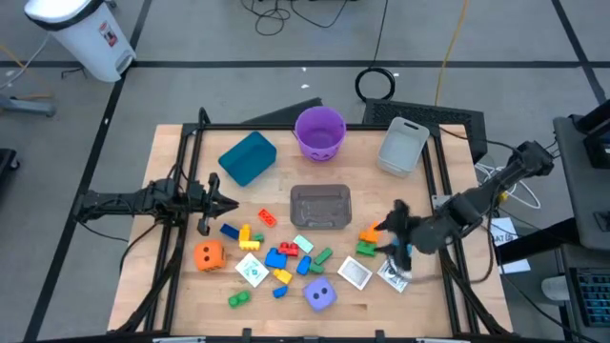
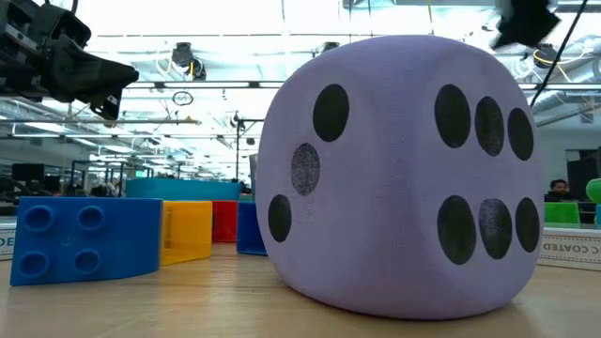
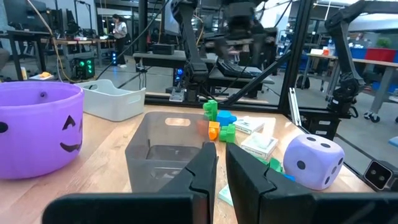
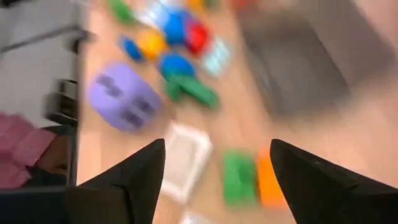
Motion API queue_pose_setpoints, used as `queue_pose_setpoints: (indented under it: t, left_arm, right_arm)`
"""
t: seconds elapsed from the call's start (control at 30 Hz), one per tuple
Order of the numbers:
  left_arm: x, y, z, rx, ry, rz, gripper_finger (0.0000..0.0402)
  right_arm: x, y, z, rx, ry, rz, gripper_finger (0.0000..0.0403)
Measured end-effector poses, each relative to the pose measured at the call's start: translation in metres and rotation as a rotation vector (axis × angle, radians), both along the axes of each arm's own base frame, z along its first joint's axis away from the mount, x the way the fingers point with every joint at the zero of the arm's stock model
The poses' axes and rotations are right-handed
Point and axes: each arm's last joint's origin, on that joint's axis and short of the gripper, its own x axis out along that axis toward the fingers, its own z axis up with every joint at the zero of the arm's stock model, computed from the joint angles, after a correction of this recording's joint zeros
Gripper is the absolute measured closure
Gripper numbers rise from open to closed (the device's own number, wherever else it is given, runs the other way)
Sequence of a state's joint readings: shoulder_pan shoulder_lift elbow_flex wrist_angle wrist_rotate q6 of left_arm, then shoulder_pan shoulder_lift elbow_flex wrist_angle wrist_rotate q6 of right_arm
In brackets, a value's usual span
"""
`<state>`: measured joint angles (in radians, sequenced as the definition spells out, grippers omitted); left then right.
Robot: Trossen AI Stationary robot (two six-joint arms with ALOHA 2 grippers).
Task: Pick & Place Toys
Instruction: Put the top green game piece into the white bin
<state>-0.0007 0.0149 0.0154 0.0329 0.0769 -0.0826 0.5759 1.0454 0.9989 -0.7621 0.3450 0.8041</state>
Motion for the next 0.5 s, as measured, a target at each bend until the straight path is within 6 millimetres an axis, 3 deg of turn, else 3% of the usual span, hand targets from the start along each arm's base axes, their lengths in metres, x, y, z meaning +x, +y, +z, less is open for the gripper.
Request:
queue_pose_setpoints:
  t: [0.27,0.5]
  left_arm:
    - [0.000,0.000,0.000,0.000,0.000,0.000,0.0360]
    - [0.000,0.000,0.000,0.000,0.000,0.000,0.0360]
  right_arm:
    - [-0.035,-0.026,-0.030,0.090,0.523,-0.430,0.0140]
    - [-0.041,-0.030,-0.064,0.119,0.632,-0.507,0.0151]
